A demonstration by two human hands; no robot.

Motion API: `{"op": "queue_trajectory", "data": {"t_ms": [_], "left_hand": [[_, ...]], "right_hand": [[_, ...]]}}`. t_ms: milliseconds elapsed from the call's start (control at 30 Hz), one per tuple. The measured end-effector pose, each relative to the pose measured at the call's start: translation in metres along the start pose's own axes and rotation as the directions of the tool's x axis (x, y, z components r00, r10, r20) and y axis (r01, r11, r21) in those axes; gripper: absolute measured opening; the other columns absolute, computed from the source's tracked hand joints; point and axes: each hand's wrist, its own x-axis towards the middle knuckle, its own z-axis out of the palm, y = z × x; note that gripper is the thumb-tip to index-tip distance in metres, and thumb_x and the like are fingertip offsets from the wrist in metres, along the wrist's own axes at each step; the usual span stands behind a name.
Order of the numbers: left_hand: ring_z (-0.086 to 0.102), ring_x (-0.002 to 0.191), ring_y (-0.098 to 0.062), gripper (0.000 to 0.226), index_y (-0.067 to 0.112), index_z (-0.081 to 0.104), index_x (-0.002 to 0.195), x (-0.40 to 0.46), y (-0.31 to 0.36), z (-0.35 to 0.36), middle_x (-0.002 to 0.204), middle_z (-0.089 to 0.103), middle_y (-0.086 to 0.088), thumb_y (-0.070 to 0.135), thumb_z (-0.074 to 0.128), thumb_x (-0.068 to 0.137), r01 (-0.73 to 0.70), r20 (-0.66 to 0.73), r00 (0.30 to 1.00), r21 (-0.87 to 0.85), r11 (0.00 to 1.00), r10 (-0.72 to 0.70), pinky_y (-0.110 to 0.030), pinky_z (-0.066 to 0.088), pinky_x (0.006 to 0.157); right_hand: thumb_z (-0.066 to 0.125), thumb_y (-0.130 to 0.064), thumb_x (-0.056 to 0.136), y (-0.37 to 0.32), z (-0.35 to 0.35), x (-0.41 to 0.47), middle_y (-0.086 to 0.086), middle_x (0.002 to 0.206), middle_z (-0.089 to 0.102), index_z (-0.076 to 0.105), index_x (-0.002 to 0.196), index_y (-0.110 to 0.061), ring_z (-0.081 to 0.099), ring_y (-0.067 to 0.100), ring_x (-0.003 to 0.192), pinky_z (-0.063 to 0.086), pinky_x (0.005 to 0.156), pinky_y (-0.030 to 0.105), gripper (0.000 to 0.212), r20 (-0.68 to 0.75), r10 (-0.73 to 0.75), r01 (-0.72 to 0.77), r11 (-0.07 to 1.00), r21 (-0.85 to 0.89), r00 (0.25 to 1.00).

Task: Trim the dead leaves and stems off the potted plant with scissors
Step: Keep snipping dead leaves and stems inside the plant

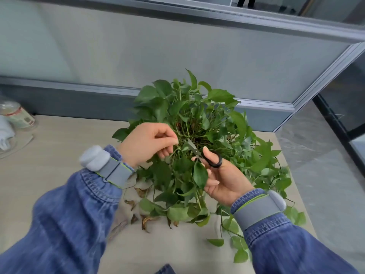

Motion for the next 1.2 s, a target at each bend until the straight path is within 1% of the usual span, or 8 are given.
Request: {"op": "queue_trajectory", "data": {"t_ms": [100, 200, 300, 500, 733, 900, 1067, 1200], "left_hand": [[0.065, 0.056, -0.012, 0.011, 0.018, 0.071, 0.08, -0.01, -0.007, -0.012, 0.063, 0.07, 0.0, 0.015, 0.064, 0.088, 0.094, 0.092, 0.987, 0.351, 0.932, -0.135, -0.028, 0.057, 0.059], [0.065, 0.09, -0.014, 0.022, 0.025, 0.071, 0.105, -0.014, -0.016, -0.015, 0.1, 0.07, 0.007, 0.019, 0.054, 0.093, 0.084, 0.071, 0.972, 0.787, 0.611, -0.225, -0.03, 0.051, 0.082], [0.057, 0.112, -0.022, 0.033, 0.024, 0.059, 0.127, -0.018, -0.018, -0.011, 0.127, 0.058, -0.001, 0.021, 0.049, 0.096, 0.103, 0.014, 0.977, 0.844, 0.526, -0.213, -0.033, 0.046, 0.092], [0.057, 0.11, -0.021, 0.031, 0.021, 0.062, 0.122, -0.018, -0.008, -0.003, 0.123, 0.062, -0.002, 0.026, 0.042, 0.099, 0.066, 0.043, 0.985, 0.803, 0.593, -0.168, -0.03, 0.044, 0.086], [0.06, 0.099, -0.033, 0.064, 0.022, 0.009, 0.151, 0.001, -0.003, 0.05, 0.153, 0.019, -0.017, 0.013, 0.039, 0.095, 0.224, -0.137, 0.974, 0.458, 0.86, -0.181, -0.041, 0.051, 0.087], [0.052, 0.113, -0.038, 0.06, 0.022, 0.024, 0.143, -0.001, -0.003, 0.092, 0.152, 0.012, -0.012, 0.009, 0.047, 0.089, 0.08, -0.207, 0.977, 0.57, 0.818, 0.048, -0.044, 0.047, 0.087], [0.031, 0.131, -0.033, 0.07, 0.022, 0.0, 0.153, 0.004, -0.007, 0.115, 0.157, 0.008, -0.013, 0.024, 0.042, 0.097, 0.06, -0.227, 0.964, 0.693, 0.719, 0.139, -0.042, 0.034, 0.102], [0.026, 0.139, -0.03, 0.069, 0.018, 0.021, 0.15, -0.014, -0.016, 0.124, 0.156, 0.016, -0.018, 0.032, 0.053, 0.09, 0.03, -0.198, 0.977, 0.481, 0.876, 0.075, -0.041, 0.03, 0.11]], "right_hand": [[0.058, -0.035, 0.092, -0.004, -0.005, -0.006, -0.001, 0.064, 0.054, 0.058, 0.102, -0.009, 0.046, 0.003, 0.044, 0.029, 0.031, 0.012, 0.028, -0.001, -0.032, 0.032, 0.993, -0.111, 0.999], [0.058, -0.035, 0.094, -0.002, -0.006, -0.014, 0.0, 0.068, 0.054, 0.063, 0.099, -0.01, 0.045, 0.004, 0.046, 0.029, 0.031, 0.012, 0.025, 0.002, -0.049, 0.048, 0.986, -0.162, 0.999], [0.058, -0.037, 0.093, 0.001, -0.005, -0.021, -0.001, 0.068, 0.051, 0.065, 0.09, -0.014, 0.046, 0.004, 0.048, 0.03, 0.031, 0.013, 0.024, -0.009, -0.038, 0.036, 0.982, -0.186, 0.999], [0.057, -0.039, 0.094, 0.002, -0.003, -0.036, 0.0, 0.069, 0.048, 0.067, 0.078, -0.015, 0.042, 0.005, 0.049, 0.027, 0.033, 0.012, 0.031, -0.046, -0.075, 0.065, 0.979, -0.193, 0.996], [0.059, -0.04, 0.093, -0.004, 0.003, -0.052, 0.002, 0.069, 0.05, 0.056, 0.104, -0.009, 0.041, 0.007, 0.049, 0.028, 0.033, 0.013, 0.033, 0.013, -0.139, 0.138, 0.959, -0.249, 0.99], [0.063, -0.04, 0.09, -0.011, 0.013, -0.061, 0.009, 0.066, 0.051, 0.053, 0.119, 0.004, 0.037, 0.01, 0.045, 0.019, 0.035, 0.02, 0.054, 0.087, -0.219, 0.233, 0.843, -0.485, 0.972], [0.056, -0.03, 0.099, -0.017, 0.026, -0.067, 0.01, 0.062, 0.056, 0.053, 0.103, 0.005, 0.04, 0.01, 0.038, 0.018, 0.037, 0.023, 0.035, 0.272, -0.18, 0.318, 0.692, -0.648, 0.945], [0.065, -0.036, 0.093, -0.02, 0.043, -0.048, 0.015, 0.068, 0.06, 0.06, 0.099, -0.009, 0.047, 0.014, 0.043, 0.028, 0.033, 0.018, 0.029, 0.129, -0.128, 0.18, 0.583, -0.793, 0.983]]}}
